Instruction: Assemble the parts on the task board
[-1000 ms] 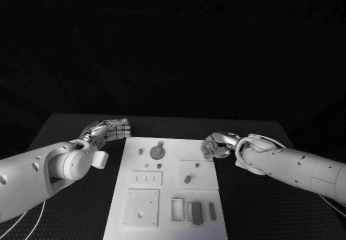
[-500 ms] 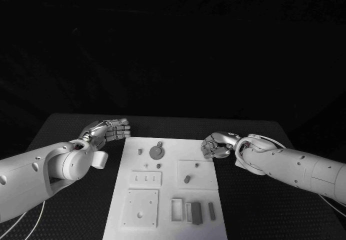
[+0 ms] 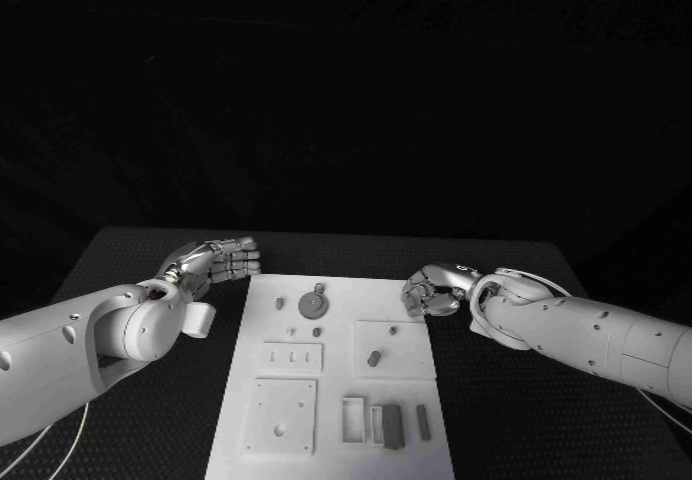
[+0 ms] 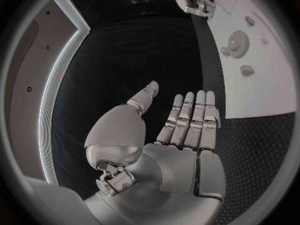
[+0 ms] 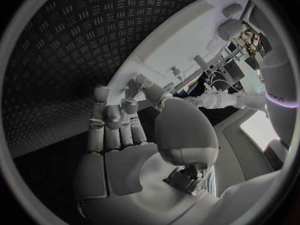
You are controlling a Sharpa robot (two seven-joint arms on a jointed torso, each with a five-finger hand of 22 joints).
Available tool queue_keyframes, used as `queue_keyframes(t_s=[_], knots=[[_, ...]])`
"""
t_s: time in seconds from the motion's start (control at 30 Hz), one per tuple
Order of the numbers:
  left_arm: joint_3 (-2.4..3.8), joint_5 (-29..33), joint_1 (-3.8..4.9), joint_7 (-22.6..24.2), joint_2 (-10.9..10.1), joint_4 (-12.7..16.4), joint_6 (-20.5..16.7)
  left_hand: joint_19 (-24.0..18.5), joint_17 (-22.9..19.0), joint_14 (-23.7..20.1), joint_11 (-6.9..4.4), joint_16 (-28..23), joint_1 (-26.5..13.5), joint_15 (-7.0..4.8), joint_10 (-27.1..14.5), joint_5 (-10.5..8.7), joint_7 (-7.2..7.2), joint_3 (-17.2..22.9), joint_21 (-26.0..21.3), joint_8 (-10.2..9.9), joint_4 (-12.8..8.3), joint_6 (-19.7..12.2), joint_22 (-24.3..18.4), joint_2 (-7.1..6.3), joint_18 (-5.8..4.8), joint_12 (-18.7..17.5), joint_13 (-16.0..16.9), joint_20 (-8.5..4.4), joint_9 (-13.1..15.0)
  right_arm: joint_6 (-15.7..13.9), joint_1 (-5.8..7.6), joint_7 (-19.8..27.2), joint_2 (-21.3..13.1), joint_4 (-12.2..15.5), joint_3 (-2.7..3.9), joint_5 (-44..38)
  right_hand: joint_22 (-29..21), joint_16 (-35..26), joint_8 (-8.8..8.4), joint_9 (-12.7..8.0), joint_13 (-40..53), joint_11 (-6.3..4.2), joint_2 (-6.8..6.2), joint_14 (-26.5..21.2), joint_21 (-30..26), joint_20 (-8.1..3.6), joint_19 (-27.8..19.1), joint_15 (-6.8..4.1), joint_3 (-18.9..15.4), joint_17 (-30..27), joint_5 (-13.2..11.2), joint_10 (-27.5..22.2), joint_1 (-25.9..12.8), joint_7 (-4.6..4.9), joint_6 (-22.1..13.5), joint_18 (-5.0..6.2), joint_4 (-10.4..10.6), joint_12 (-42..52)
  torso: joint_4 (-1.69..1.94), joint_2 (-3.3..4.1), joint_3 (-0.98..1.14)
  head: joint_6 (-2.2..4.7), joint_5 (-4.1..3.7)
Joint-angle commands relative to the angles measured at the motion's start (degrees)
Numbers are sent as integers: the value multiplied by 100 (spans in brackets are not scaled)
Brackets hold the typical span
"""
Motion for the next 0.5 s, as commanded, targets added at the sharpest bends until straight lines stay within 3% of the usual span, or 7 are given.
queue_keyframes(t_s=[0.03,0.2,0.5], knots=[[5,9,2,64,3,12,81,32,-8,18,31,-26,-11,41,27,5,181,1,-33,-19,-6,46,10,9,112,-21,0,19,-5,96,-49,-74,-2,5,-29,-175,127,39,81,61,13,-44,139,28,49,-3,42,-39,32,11,0,40,5,32,202,-52,1,39,-1,2,0,-5,-2],[5,9,2,66,-1,14,82,32,-9,18,30,-26,-11,41,29,5,177,2,-33,-17,-6,49,11,12,112,-20,0,19,-5,-84,-50,-123,-2,8,-29,-274,128,58,130,92,21,-85,204,43,79,-18,51,-80,33,18,0,64,-2,-10,312,-52,-3,50,-2,0,1,-2,5],[5,-24,2,-5,-5,14,115,40,-3,53,2,-8,-7,30,106,5,166,8,-35,9,-7,108,18,35,114,9,14,14,5,-349,-50,-219,-4,88,-28,-276,126,80,153,115,21,-119,199,82,123,-44,82,-117,23,24,0,121,-14,-43,383,-52,-7,58,-5,0,3,5,14]])
